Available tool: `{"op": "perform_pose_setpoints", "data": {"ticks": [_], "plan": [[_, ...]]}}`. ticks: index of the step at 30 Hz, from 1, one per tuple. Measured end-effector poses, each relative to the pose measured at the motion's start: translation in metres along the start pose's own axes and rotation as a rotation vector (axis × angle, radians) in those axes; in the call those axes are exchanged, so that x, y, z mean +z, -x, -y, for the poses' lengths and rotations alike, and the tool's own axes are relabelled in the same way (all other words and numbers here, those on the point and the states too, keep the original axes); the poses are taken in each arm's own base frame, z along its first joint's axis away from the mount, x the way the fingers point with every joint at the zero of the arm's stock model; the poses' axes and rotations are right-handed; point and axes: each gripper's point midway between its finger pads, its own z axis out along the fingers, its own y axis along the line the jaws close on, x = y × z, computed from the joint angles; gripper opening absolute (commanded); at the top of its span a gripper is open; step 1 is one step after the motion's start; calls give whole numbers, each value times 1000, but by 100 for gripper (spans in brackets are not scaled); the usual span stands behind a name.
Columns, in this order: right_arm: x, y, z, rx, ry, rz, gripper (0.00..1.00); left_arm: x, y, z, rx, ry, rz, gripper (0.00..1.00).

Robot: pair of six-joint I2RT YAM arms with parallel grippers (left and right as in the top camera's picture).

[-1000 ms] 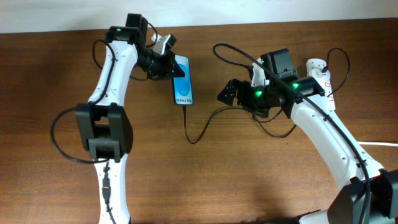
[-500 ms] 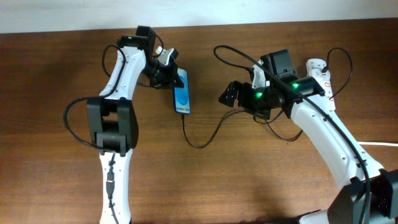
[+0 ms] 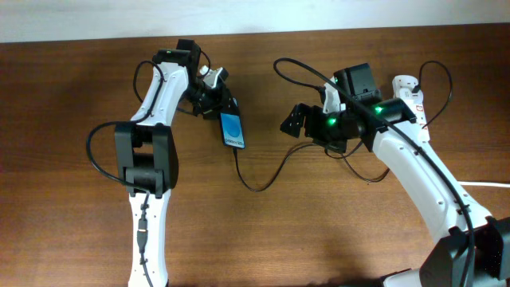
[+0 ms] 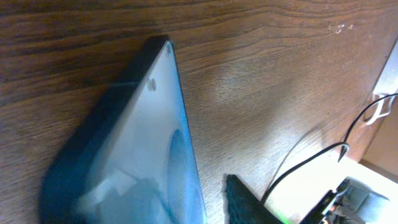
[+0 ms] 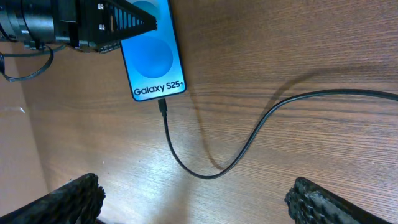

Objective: Plug charger to phone and switch on socket
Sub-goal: 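Lower the plugged phone onto the table with the left gripper and release, then raise the left arm away and move the right gripper to the power strip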

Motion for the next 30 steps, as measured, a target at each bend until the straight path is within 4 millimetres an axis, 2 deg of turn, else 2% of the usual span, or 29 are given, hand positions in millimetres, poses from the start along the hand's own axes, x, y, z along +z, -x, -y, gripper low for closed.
{"op": "perform_pose_setpoints", "data": {"ticks": [2,6,7,8,15,16,17,19,20,22,24,25,26,27,28,29,30], "plan": [[0,0,0,0,0,0,99,0,0,0,0,2,0,61],[0,-1,1,3,-3,-5,99,0,0,-2,0,13,1,72],[0,-1,1,3,-3,-6,99,0,0,-5,0,27,1,82],[0,-1,1,3,-3,-6,99,0,1,-10,0,55,3,100],[0,-3,2,-16,-7,-12,100,-17,9,-26,25,236,41,100],[0,-3,2,-25,-8,-13,100,-29,14,-27,25,262,63,100],[0,-3,2,-44,-8,-14,100,-54,24,-23,33,291,114,100],[-5,-6,3,-92,-20,-13,100,-113,40,-2,73,325,249,100],[-15,-4,-1,-120,-27,12,100,-160,44,26,121,331,360,100],[-53,0,-13,-180,-69,63,99,-239,24,86,214,324,537,99],[-88,-2,-18,-206,-137,80,100,-276,5,114,258,320,618,99],[-119,7,-31,-242,-160,156,100,-304,-10,134,291,320,687,99],[-139,7,-34,-255,-190,187,100,-324,-20,146,312,330,740,99],[-156,8,-32,-246,-216,207,100,-337,-26,147,310,365,774,99],[-166,11,-28,-229,-228,225,100,-342,-29,146,306,385,788,99],[-185,23,-13,-176,-259,274,100,-348,-32,144,297,412,801,99],[-203,35,12,-100,-303,325,100,-349,-33,141,286,433,800,99]]}}
